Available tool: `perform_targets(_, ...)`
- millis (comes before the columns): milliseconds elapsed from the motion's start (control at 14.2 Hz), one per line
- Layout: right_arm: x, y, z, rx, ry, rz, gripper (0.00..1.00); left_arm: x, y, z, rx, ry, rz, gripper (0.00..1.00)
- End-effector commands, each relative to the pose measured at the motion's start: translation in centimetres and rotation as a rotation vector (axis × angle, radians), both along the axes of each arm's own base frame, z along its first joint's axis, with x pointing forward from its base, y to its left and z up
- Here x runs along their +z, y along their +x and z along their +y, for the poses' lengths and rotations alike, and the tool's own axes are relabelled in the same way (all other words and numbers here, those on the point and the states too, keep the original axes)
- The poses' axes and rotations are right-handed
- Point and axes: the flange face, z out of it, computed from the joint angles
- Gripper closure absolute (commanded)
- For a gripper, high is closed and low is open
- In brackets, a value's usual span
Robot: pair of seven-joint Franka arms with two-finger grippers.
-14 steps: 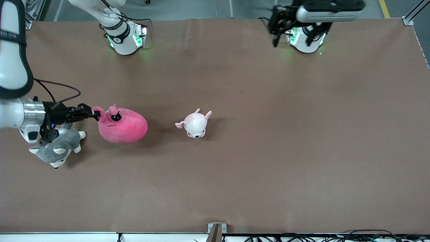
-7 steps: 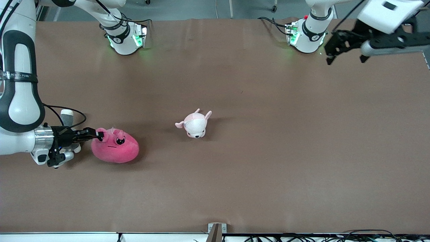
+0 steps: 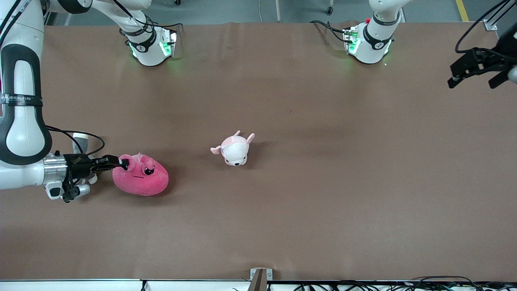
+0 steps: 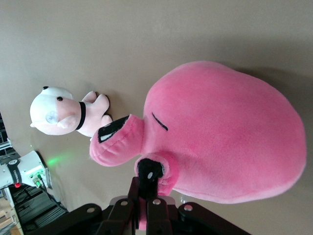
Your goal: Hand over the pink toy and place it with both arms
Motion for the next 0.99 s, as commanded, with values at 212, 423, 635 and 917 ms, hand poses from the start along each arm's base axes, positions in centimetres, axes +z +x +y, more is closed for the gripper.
perform_targets(212, -1.3, 0.0, -0.8, 0.03, 0.053, -0.004, 0.99, -0.3, 1.8, 0.0, -0.002, -0.029, -0.073, 0.0)
perform_targets(423, -1.7, 0.0, -1.3, 0.025, 0.055, 0.0, 0.99, -0.4, 1.9, -0.5, -0.015, -0.018, -0.073, 0.0)
perform_targets(635, -1.9, -0.2, -1.3, 0.027, 0.058, 0.011, 0.99, -0.8, 2.2, 0.2, -0.006, -0.02, -0.065, 0.0)
perform_targets(917, -2.1, -0.4, -1.0, 0.035, 0.07, 0.033, 0.99, -3.1, 3.8, 1.9, 0.003, 0.011, -0.027, 0.0)
